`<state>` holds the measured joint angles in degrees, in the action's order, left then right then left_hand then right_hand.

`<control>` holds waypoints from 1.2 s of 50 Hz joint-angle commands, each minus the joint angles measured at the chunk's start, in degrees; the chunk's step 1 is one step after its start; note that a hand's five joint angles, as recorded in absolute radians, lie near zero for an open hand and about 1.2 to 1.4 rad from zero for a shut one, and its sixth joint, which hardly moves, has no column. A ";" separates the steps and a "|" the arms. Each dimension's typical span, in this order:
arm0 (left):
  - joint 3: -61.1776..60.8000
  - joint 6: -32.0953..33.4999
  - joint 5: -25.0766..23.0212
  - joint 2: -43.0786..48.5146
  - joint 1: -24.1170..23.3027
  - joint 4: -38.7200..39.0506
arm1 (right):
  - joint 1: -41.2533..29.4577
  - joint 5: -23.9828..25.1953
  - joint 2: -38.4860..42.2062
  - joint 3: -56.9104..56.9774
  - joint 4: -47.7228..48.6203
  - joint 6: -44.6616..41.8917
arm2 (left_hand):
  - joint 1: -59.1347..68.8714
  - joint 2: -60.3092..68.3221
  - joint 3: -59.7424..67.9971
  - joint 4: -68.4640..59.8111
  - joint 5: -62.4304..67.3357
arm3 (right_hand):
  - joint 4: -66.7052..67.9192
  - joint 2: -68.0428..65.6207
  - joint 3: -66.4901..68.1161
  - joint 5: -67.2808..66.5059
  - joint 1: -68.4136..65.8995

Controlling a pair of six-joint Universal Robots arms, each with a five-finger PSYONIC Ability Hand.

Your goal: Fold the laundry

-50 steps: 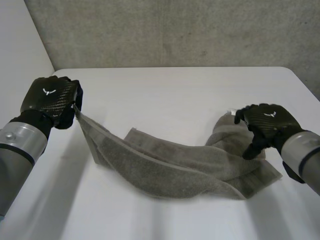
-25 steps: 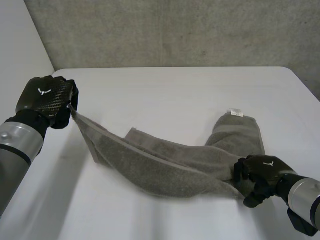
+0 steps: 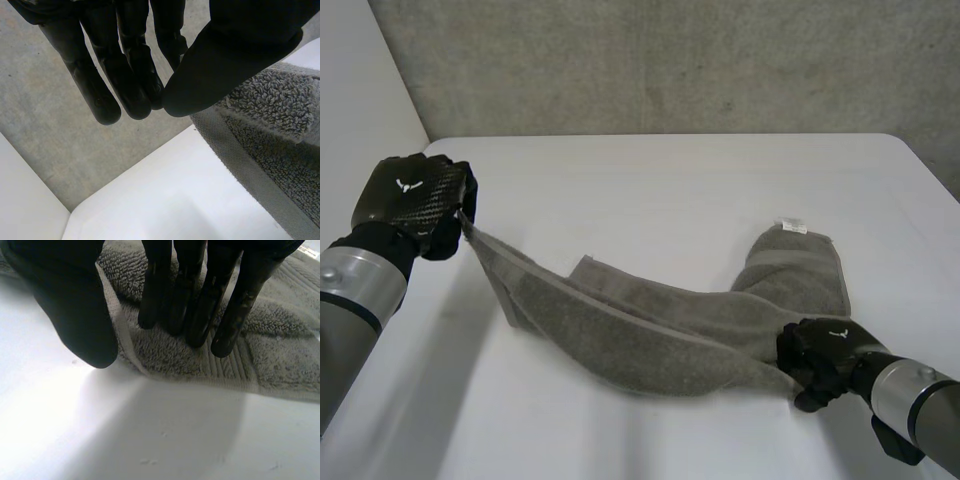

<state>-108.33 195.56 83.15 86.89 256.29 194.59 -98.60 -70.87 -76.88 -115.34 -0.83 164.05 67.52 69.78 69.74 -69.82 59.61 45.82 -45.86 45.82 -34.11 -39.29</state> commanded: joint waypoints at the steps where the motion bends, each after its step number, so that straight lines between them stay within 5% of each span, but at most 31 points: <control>1: 0.05 0.00 0.00 -0.22 0.00 0.00 | -2.38 -0.32 0.32 0.82 2.67 1.80 | 12.48 10.22 10.26 -10.18 10.39 | 10.86 -10.82 10.86 -12.56 -17.39; 14: -0.04 0.00 0.00 -1.10 0.26 -0.36 | -6.43 -1.72 1.82 1.78 3.20 2.94 | 12.48 10.22 10.26 -10.18 10.39 | 11.03 -10.99 11.03 -12.73 -17.56; 16: -0.04 0.00 0.00 -1.19 0.26 -0.44 | -6.78 -1.81 1.99 1.87 3.98 3.03 | 12.48 10.22 10.26 -10.18 10.39 | 34.02 -33.98 34.02 -35.72 -40.55; 20: -0.04 0.00 0.00 -1.19 0.26 -0.44 | -5.99 -2.34 1.29 2.75 5.75 3.29 | 12.48 10.22 10.26 -10.18 10.39 | 34.18 -34.14 34.18 -35.89 -40.71; 30: 0.93 -0.26 0.09 -6.54 1.14 -0.44 | -1.07 -7.71 -23.38 15.12 6.37 3.47 | 12.48 10.22 10.26 -10.18 10.39 | 34.18 -34.14 34.18 -35.89 -40.71; 37: 4.35 -2.19 0.00 -13.04 2.89 -0.53 | 0.25 -6.04 -27.27 26.80 -2.56 2.15 | 12.48 10.22 10.26 -10.18 10.39 | 34.18 -34.14 34.18 -35.89 -40.71; 46: 11.65 -4.04 -0.62 -16.31 4.22 -6.86 | 2.11 -2.86 -21.83 41.58 -23.14 -14.87 | 12.48 10.22 10.26 -10.18 10.39 | 34.18 -34.14 34.18 -35.89 -40.71; 53: 15.78 -3.43 -1.06 -15.34 3.51 -15.47 | 2.01 -4.19 -19.10 43.97 -26.33 -19.12 | 12.48 10.22 10.26 -10.18 10.39 | 34.18 -34.14 34.18 -35.89 -40.71; 60: 15.69 -1.15 -0.97 -6.94 3.60 -15.82 | -1.58 -4.45 -7.18 43.26 -26.07 -21.05 | 12.48 10.22 10.26 -10.18 10.39 | 34.18 -34.14 34.18 -35.89 -40.71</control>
<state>-93.11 191.99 82.14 71.89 260.05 180.44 -96.64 -74.50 -94.86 -72.05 -26.85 145.46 67.52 69.78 69.75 -69.82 59.60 68.33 -67.58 67.67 -56.23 -55.74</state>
